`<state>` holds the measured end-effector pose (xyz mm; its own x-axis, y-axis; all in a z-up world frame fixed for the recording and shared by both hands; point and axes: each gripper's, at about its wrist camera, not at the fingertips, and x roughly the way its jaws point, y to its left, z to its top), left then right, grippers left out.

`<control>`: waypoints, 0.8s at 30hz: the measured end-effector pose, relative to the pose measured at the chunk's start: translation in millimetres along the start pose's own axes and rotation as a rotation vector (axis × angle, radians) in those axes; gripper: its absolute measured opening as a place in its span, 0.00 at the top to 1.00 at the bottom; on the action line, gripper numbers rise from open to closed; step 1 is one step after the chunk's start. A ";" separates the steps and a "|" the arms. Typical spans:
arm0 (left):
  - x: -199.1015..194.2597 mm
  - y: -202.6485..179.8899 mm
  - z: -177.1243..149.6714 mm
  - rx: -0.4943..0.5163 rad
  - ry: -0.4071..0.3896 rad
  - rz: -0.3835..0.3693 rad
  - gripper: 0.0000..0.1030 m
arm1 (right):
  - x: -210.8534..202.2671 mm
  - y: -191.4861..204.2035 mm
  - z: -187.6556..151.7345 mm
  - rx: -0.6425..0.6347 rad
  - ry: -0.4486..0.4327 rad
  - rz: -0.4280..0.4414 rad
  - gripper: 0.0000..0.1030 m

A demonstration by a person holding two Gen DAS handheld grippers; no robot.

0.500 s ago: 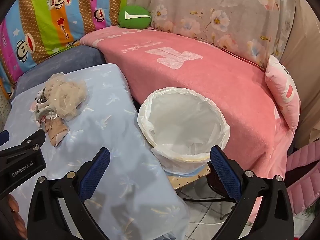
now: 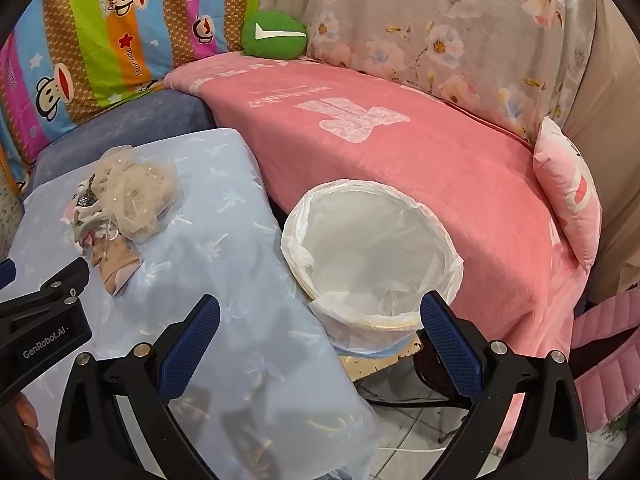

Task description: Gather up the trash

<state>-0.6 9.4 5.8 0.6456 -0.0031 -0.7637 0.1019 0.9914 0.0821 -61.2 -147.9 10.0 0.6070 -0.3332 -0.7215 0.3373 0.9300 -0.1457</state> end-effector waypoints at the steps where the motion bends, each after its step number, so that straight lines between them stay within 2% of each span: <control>1: 0.2 -0.4 0.3 0.001 -0.001 0.000 0.06 | -0.1 0.0 0.8 0.000 0.000 0.001 0.06; 24: 3.1 -4.8 4.9 -0.005 -0.005 -0.007 0.06 | 6.0 -1.7 12.0 -0.002 0.001 -0.007 0.06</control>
<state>4.6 4.1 6.2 0.6485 -0.0102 -0.7612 0.1020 0.9921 0.0736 -49.5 -153.3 14.0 0.6040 -0.3394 -0.7211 0.3403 0.9280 -0.1518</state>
